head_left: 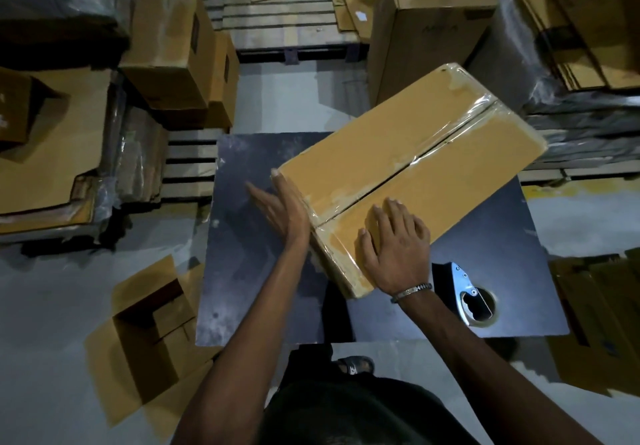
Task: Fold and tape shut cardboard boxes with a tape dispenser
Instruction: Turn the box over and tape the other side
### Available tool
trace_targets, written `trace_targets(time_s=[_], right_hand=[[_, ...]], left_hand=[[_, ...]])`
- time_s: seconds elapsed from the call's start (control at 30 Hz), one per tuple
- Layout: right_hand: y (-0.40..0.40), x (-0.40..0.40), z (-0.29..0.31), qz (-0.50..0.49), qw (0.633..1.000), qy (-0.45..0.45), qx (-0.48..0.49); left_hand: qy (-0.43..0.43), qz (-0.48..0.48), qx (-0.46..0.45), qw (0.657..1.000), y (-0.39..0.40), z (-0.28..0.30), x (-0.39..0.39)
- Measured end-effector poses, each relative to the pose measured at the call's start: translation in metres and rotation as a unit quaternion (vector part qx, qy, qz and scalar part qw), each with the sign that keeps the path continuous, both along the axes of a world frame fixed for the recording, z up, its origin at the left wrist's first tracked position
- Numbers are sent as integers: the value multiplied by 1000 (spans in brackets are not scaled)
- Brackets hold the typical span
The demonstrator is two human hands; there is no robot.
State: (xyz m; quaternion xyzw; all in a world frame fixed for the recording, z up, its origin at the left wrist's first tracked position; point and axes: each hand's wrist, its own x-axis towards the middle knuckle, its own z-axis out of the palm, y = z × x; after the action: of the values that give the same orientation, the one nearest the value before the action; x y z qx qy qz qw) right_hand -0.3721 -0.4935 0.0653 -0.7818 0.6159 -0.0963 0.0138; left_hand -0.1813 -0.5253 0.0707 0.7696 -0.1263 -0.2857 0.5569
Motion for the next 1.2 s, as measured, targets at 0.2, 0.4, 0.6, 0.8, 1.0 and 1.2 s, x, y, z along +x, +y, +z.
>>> trace_targets(time_s=[0.2,0.4,0.6,0.8,1.0,1.2], right_hand=[[1,1,1,-2,999,-31,-20],[-2,0,4,-3,1000,-21,7],[-2,0,9,-1,999,-23,29],[2,26,16,111,993,-7,48],[-14,7,5,94,990,55,88],[-86,-34,5,122,980,105,114]], left_hand=[[-28,-68,-36,997,-39,-11,38],[182,-13,2,983,-45,-28,50],[130,-14,28,991,-29,-7,39],[58,-96,4,994,35,0,-39],[8,-165,42,985,47,-17,-40],[-10,-175,68,982,45,-19,-40]])
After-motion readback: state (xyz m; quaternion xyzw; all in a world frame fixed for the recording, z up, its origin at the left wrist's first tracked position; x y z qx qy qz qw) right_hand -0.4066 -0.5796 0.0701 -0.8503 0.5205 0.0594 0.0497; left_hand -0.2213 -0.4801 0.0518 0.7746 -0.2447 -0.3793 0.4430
